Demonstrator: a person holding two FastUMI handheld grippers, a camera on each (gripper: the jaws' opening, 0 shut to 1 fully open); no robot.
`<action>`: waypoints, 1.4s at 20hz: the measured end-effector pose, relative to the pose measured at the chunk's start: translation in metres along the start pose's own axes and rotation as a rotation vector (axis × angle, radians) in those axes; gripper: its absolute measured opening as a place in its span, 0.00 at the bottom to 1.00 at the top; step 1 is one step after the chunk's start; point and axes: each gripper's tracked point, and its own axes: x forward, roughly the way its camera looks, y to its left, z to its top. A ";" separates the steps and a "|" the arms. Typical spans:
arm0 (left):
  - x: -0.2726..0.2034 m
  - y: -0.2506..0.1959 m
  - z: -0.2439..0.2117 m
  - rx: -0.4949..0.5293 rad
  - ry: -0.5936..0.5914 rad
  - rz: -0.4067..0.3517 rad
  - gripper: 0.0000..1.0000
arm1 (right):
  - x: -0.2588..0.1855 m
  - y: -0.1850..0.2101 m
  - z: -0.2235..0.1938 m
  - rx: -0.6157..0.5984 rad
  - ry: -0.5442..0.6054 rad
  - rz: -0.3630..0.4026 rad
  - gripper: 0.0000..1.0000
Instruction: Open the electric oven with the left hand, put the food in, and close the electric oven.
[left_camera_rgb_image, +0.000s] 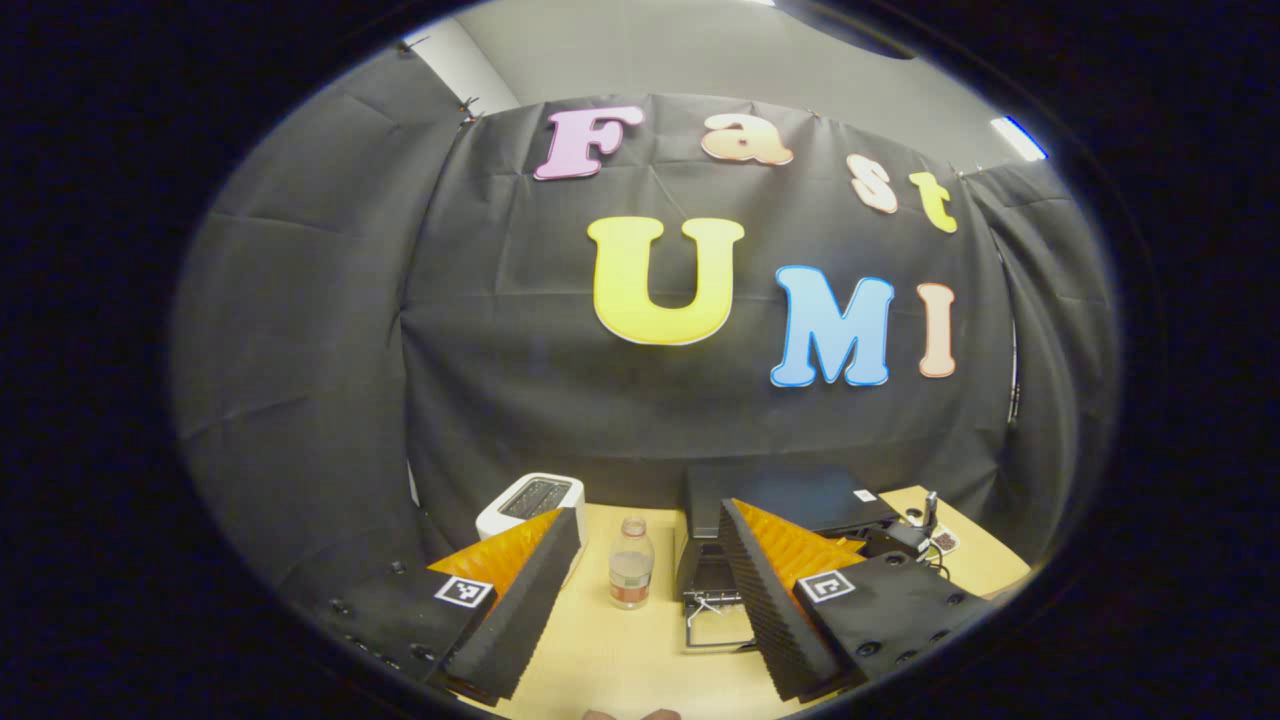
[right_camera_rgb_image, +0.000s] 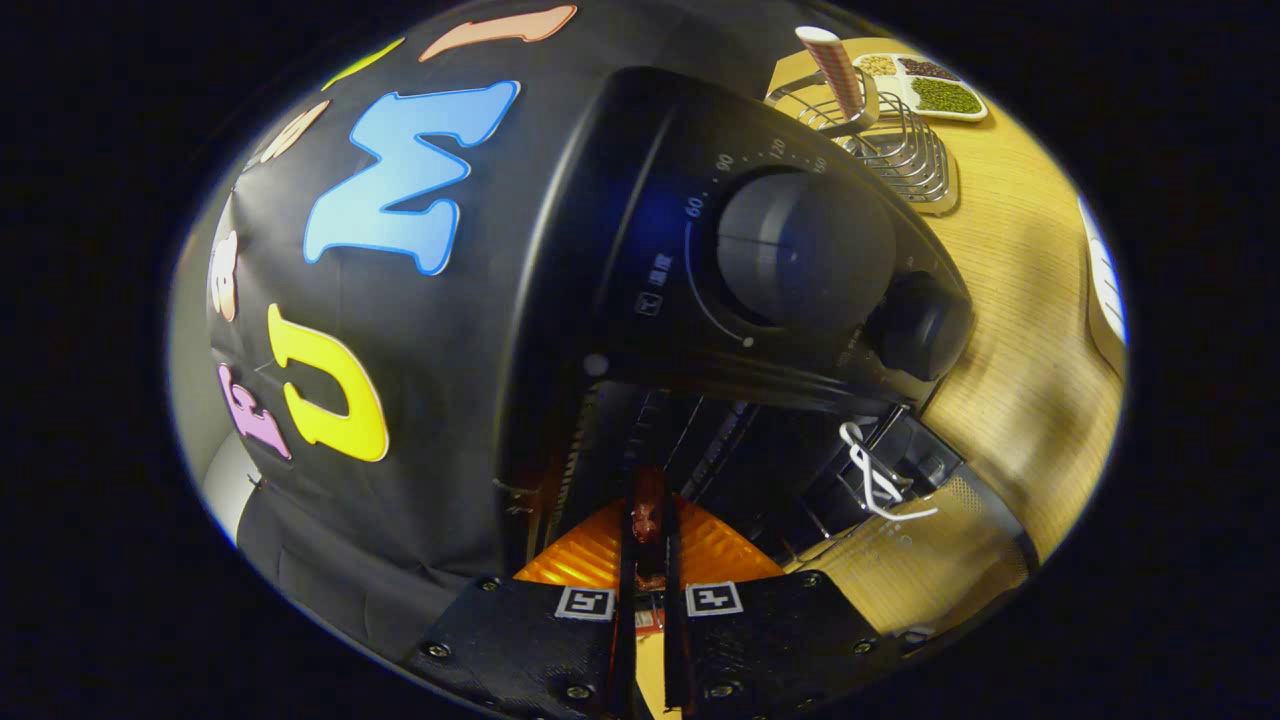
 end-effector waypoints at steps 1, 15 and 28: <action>0.001 0.002 -0.002 -0.007 0.007 0.004 0.95 | 0.004 -0.003 0.003 -0.004 -0.020 -0.018 0.12; 0.014 -0.041 0.002 -0.014 -0.008 -0.041 0.95 | -0.025 -0.038 0.020 -0.541 -0.006 -0.314 0.55; 0.023 -0.152 0.009 -0.041 -0.046 -0.151 0.95 | -0.215 0.069 0.089 -1.038 -0.233 -0.166 0.57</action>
